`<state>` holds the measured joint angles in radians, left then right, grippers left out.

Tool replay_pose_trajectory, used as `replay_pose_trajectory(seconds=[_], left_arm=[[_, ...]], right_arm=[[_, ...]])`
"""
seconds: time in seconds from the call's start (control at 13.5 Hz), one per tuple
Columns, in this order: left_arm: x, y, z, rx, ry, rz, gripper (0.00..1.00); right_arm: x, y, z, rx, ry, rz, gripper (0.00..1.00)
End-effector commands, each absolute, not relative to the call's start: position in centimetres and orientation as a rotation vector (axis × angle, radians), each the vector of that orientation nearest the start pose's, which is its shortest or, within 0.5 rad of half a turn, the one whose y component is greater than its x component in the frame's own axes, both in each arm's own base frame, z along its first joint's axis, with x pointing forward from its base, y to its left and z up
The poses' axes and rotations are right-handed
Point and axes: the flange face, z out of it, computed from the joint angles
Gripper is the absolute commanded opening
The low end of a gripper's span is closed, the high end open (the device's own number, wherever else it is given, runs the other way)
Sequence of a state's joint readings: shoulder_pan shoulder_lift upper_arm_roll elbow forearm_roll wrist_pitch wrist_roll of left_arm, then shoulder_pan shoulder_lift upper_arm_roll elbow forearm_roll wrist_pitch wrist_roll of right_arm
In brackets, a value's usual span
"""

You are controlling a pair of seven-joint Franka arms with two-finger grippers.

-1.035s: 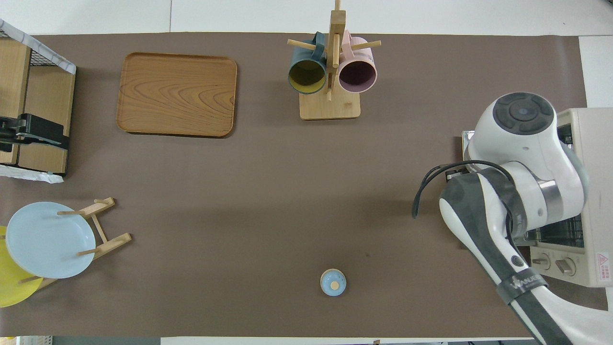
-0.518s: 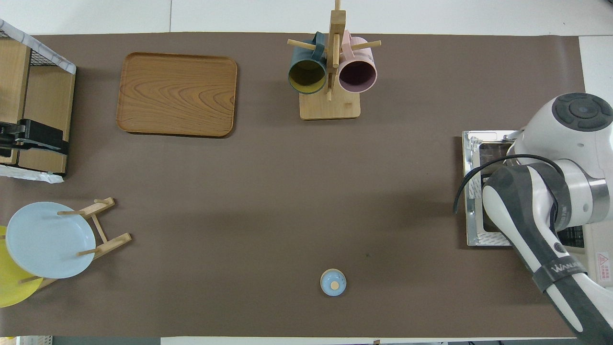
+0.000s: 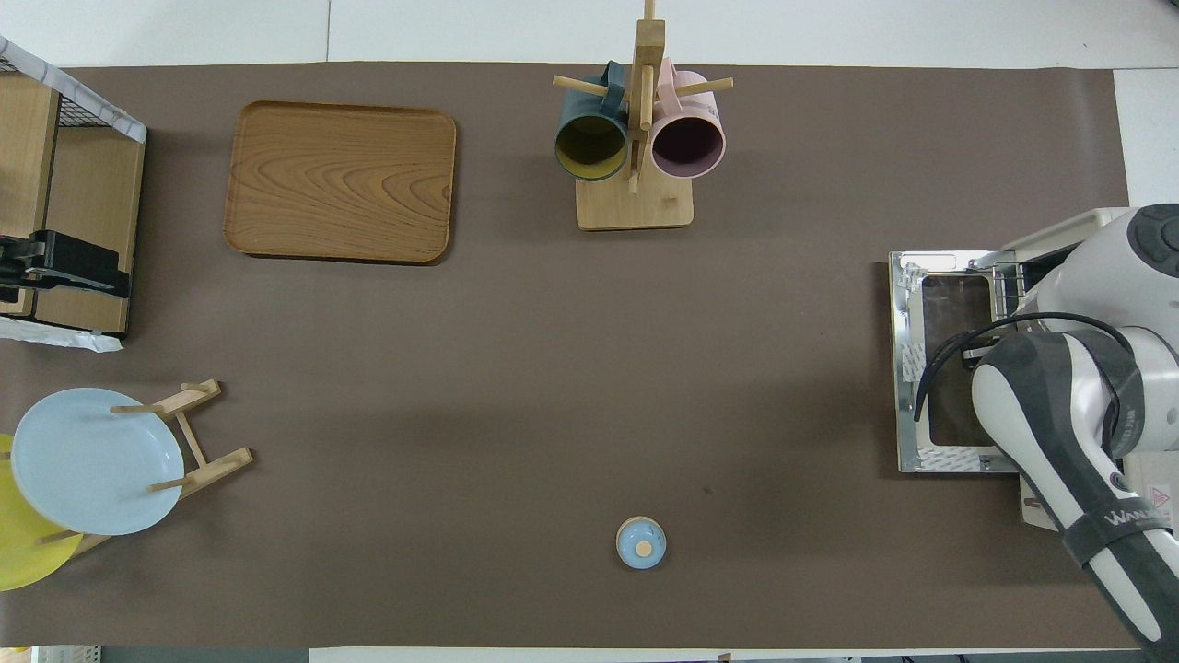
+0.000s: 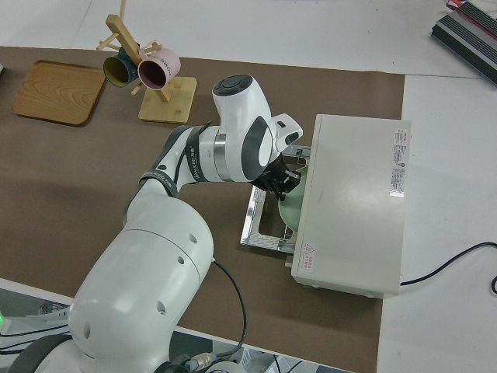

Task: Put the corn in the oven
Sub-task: 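Lower the corn inside the oven and open the right gripper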

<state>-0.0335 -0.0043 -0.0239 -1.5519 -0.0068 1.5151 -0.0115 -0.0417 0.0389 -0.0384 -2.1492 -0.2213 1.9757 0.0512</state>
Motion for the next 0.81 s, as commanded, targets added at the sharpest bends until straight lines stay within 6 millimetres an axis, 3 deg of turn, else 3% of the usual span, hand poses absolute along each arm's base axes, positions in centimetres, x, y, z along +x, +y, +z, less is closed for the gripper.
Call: replay_pose_trajectory(seconds=[0.0, 0.22, 0.3, 0.44, 0.74], left_arm=[[53.7, -2.9, 63.3, -3.124, 0.085, 0.064, 1.0], [53.8, -2.8, 63.2, -3.124, 0.085, 0.062, 1.0], [53.8, -2.9, 63.3, -3.124, 0.088, 0.057, 1.0], [53.8, -2.8, 63.2, -3.124, 0.085, 0.059, 1.0], [53.8, -2.8, 63.3, -3.124, 0.088, 0.057, 1.0]], right_arm=[[50.9, -6.1, 36.4, -3.31, 0.005, 0.318, 0.26], [51.5, -5.4, 36.9, -3.316, -0.017, 0.296, 0.59], [51.6, -5.2, 37.0, -3.317, -0.023, 0.296, 0.64], [52.0, -5.1, 37.4, -3.318, -0.028, 0.293, 0.66], [53.1, -2.0, 38.9, -3.325, -0.096, 0.29, 0.64]])
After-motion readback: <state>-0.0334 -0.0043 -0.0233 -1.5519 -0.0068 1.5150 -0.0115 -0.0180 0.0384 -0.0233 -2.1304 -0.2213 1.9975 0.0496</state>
